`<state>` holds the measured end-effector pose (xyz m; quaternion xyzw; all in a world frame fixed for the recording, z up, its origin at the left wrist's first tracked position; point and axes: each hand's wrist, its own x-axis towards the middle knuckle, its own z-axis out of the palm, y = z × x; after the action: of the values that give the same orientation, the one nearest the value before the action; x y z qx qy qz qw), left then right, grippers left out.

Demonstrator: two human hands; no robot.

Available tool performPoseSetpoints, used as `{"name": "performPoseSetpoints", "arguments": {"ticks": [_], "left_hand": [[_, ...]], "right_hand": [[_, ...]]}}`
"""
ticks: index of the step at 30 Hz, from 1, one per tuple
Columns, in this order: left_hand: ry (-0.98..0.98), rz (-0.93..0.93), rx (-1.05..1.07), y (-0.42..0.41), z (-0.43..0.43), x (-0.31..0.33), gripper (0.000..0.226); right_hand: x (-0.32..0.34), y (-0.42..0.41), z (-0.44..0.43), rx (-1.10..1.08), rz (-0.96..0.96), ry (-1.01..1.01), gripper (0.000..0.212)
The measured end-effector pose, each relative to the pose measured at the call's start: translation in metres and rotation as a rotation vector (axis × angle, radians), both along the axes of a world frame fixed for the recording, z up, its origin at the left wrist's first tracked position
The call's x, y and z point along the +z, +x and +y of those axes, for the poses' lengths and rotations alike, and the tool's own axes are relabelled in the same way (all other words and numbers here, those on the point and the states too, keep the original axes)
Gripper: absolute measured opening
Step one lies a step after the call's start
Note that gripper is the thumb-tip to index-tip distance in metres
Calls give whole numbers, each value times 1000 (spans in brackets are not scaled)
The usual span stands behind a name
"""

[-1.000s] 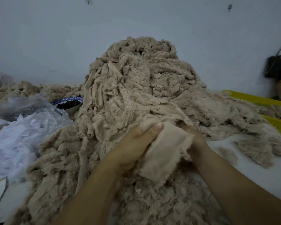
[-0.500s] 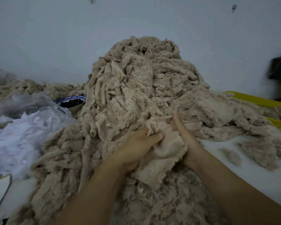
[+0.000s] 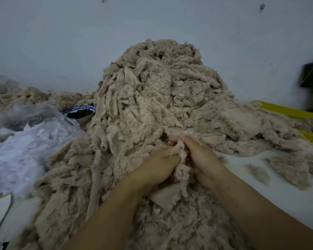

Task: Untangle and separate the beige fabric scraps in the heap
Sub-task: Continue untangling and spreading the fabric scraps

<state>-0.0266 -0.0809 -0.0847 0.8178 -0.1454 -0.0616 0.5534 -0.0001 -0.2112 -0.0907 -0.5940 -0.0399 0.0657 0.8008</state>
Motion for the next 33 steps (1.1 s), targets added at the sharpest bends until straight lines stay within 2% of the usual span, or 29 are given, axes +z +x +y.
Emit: {"name": "performPoseSetpoints", "arguments": {"ticks": [4, 8, 12, 14, 16, 17, 19, 21, 22, 24, 28, 30, 32, 33], "left_hand": [[4, 16, -46, 1, 3, 1, 26], [27, 63, -97, 2, 8, -1, 53], [5, 121, -140, -1, 9, 1, 58], [15, 113, -228, -7, 4, 4, 52], [-22, 51, -308, -13, -6, 3, 36], [-78, 36, -244, -11, -6, 4, 32], [-293, 70, 59, 0, 3, 6, 29], [-455, 91, 286, 11, 15, 6, 26], [-500, 102, 315, 14, 19, 4, 18], [-547, 86, 311, 13, 20, 0, 16], [-572, 40, 429, 11, 16, 3, 21], [-589, 35, 440, 9, 15, 6, 22], [-591, 36, 430, 7, 14, 6, 26], [-577, 38, 430, 6, 14, 8, 26]], "right_hand": [[-3, 2, 2, -27, 46, -11, 36], [-5, 5, 2, -50, 73, -35, 38], [-11, 9, 5, -88, 78, -71, 41], [-10, 13, 0, -130, 139, -28, 34], [-4, 18, -15, -210, 199, 84, 28], [-3, 21, -22, -256, 193, 107, 26], [-2, 19, -26, -260, 121, 66, 26], [-6, 14, -19, -177, 58, -77, 45], [-8, 11, -15, -147, 33, -178, 58], [-8, 3, -10, -99, -26, -328, 67], [-4, -5, -5, -90, -202, -369, 91], [-3, -9, -2, 1, -296, -413, 77], [-3, -12, 1, 61, -306, -498, 72], [-3, -11, 1, 50, -311, -514, 63]]}}
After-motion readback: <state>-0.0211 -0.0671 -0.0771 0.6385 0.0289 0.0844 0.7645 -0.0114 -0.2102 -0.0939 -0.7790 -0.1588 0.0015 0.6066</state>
